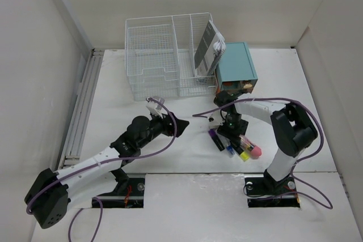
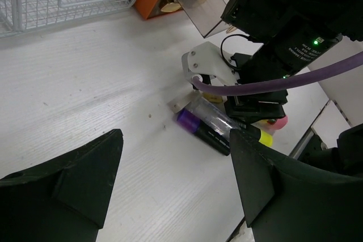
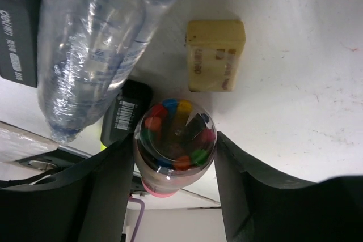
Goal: Organize the desk
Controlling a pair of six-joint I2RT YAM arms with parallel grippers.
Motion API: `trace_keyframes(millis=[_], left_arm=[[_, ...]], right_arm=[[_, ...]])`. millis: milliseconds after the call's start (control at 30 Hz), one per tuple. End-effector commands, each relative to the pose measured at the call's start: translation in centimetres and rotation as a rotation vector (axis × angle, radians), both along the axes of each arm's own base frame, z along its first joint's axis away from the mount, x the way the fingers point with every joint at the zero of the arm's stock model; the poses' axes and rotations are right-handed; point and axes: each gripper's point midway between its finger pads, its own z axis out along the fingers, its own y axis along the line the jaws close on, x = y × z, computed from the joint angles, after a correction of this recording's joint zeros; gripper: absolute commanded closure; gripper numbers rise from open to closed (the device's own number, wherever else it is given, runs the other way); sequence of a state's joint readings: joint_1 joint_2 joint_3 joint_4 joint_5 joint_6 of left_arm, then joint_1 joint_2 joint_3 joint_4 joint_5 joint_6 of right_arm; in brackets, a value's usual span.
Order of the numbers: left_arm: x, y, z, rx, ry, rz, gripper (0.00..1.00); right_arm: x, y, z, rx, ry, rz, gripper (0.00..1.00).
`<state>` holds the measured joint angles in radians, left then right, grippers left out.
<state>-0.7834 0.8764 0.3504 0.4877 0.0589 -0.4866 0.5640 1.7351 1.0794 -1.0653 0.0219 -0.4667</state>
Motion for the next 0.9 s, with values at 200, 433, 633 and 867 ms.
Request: trace_keyframes(millis=[200, 433, 633, 867], left_arm=[[0.0, 0.2, 0.9, -0.019, -0.04, -0.002, 0.27], [-0.1, 0.3, 1.3, -0.026, -0.048, -0.002, 0.27], [-0.3, 0.5, 1.2, -0.026, -0.048, -0.002, 0.27], [-0.3, 0.5, 1.2, -0.026, -0.048, -0.002, 0.27]], right_arm=[[0.6, 0.2, -0.3, -0.016, -0.03, -0.022, 0.45], [-0.3, 0.3, -1.2, -0.023, 0.019, -0.016, 0.34], [-0.4, 0.6, -1.3, -0.016, 0.024, -0.008, 0.51], [1.0, 1.6, 1.1, 0.045, -0.066, -0.008, 0.88]])
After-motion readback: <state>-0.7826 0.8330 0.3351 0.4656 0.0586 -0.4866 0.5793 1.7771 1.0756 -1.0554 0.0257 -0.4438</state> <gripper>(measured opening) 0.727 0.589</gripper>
